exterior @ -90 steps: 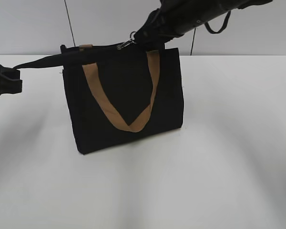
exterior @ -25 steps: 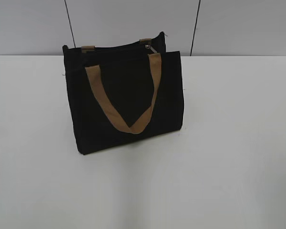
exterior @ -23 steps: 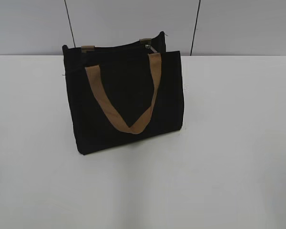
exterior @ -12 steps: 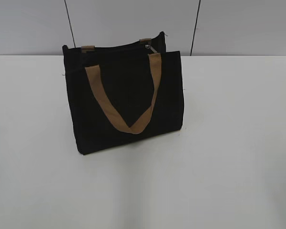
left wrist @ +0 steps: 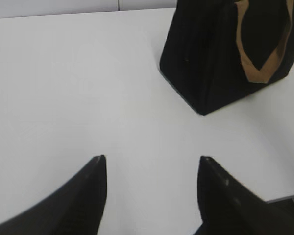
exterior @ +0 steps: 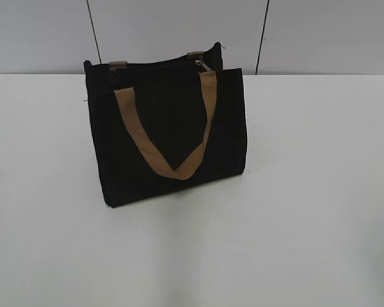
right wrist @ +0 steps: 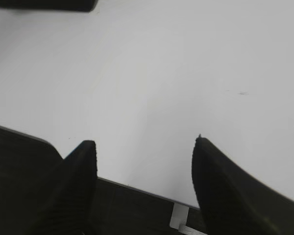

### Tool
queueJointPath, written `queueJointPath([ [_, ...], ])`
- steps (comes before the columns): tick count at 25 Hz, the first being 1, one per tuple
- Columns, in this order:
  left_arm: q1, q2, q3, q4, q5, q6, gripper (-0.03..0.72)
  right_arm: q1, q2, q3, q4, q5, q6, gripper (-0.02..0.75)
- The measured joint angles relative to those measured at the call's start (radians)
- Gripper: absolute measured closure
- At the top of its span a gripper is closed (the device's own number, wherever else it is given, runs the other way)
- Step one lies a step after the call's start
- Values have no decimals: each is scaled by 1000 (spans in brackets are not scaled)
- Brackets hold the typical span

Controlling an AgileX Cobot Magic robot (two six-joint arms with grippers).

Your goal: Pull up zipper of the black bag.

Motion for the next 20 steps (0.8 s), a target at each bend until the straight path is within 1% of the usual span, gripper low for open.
queueJointPath([
  [5, 139, -3, 0, 0, 0, 0, 251, -124, -76, 0, 1, -1, 0, 272],
  [8, 188, -3, 0, 0, 0, 0, 251, -179, -127, 0, 1, 0, 0, 272],
  [10, 201, -3, 0, 0, 0, 0, 251, -206, -136, 0, 3, 0, 0, 272],
  [13, 204, -3, 0, 0, 0, 0, 253, -233, -137, 0, 9, -1, 0, 272],
  [20, 204, -3, 0, 0, 0, 0, 272, -237, -137, 0, 16, -1, 0, 272],
])
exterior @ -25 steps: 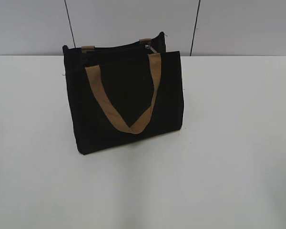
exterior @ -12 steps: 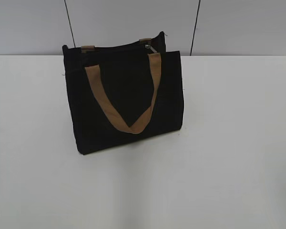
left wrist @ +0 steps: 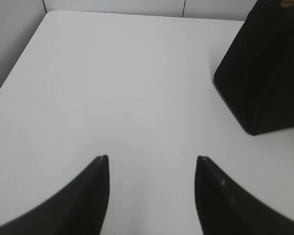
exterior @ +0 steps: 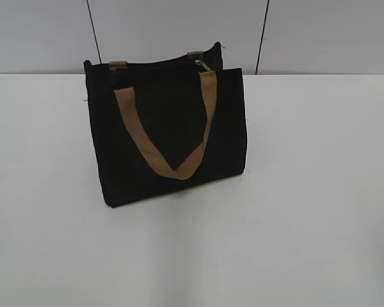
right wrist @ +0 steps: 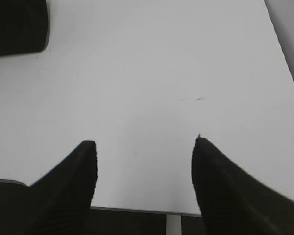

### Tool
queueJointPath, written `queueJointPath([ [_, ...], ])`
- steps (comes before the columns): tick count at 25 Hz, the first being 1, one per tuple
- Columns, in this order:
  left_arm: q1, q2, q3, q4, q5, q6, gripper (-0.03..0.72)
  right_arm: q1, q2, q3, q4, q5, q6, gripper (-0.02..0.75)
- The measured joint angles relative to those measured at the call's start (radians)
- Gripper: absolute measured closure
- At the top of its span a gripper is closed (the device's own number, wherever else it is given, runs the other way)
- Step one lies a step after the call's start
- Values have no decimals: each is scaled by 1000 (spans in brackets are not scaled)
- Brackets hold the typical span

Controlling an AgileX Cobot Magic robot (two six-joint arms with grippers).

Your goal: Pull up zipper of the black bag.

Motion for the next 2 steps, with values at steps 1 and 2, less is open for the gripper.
queueJointPath([
  [1, 0, 0, 0, 0, 0, 0, 272, 0, 0, 0, 0, 0, 0, 272],
  [2, 0, 0, 0, 0, 0, 0, 272, 0, 0, 0, 0, 0, 0, 272],
])
